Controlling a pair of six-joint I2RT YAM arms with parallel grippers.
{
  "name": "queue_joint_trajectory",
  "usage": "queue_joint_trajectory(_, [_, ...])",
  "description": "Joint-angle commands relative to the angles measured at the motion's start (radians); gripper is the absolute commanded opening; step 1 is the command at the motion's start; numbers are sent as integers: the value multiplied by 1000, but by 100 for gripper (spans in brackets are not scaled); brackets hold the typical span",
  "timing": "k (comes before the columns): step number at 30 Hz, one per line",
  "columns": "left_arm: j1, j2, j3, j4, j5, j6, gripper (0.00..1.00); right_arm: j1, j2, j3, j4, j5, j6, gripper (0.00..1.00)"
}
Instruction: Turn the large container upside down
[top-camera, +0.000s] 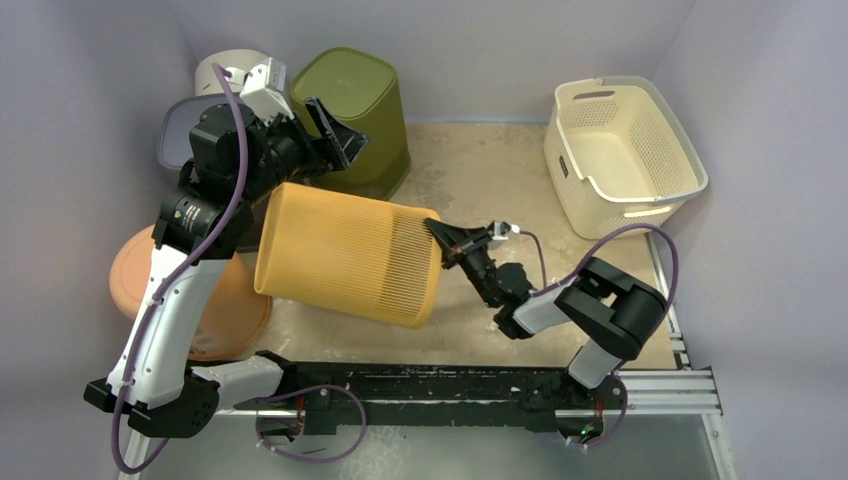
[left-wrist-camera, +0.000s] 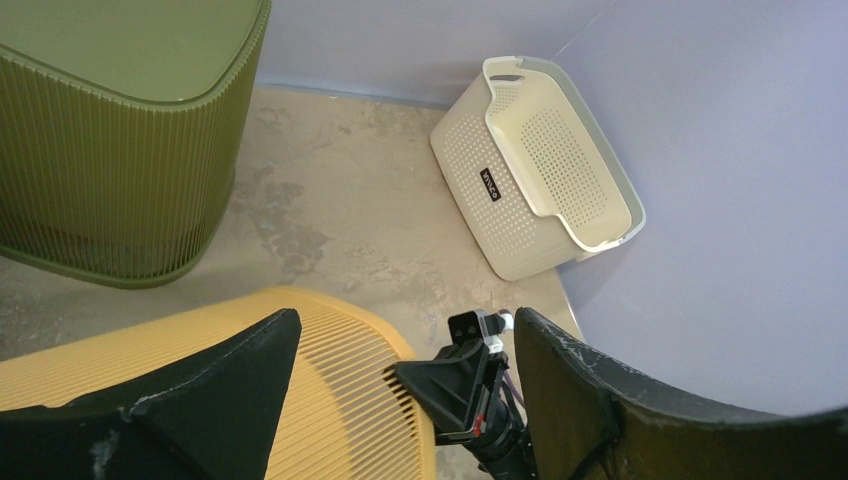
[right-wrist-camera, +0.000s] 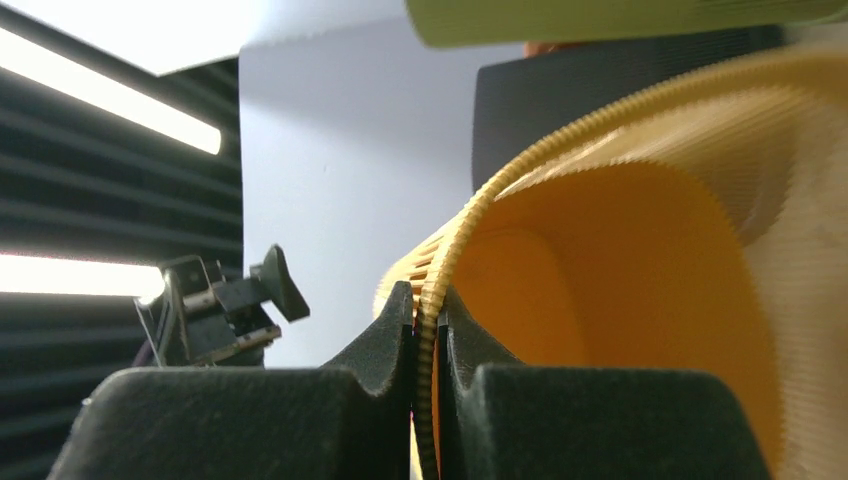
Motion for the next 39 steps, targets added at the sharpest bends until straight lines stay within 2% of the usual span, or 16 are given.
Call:
queue_joint_trajectory(1, [-3, -14, -11, 46, 17, 7, 76, -74, -25, -164, 414, -4, 35, 0])
queue_joint_trajectory(3, [-3, -13, -24, 53, 21, 4, 76, -123, -44, -215, 413, -27, 37, 17])
queue_joint_trajectory(4, [-3, -13, -31, 58, 21, 2, 76, -140, -51, -239, 413, -35, 37, 23])
queue_joint_trajectory(8, [-3, -12, -56, 72, 26, -1, 76, -181, -62, -296, 407, -65, 22, 40])
queue_joint_trajectory(11, [-3, -9, -77, 78, 30, -1, 76, -189, -56, -317, 400, -80, 3, 48])
queue_joint_trajectory(19, [-5, -4, -113, 83, 36, 7, 76, -204, -5, -328, 397, -110, -25, 55])
queue_joint_trajectory(39, [-3, -13, -119, 89, 45, -7, 76, -240, 3, -397, 376, -132, -134, 62])
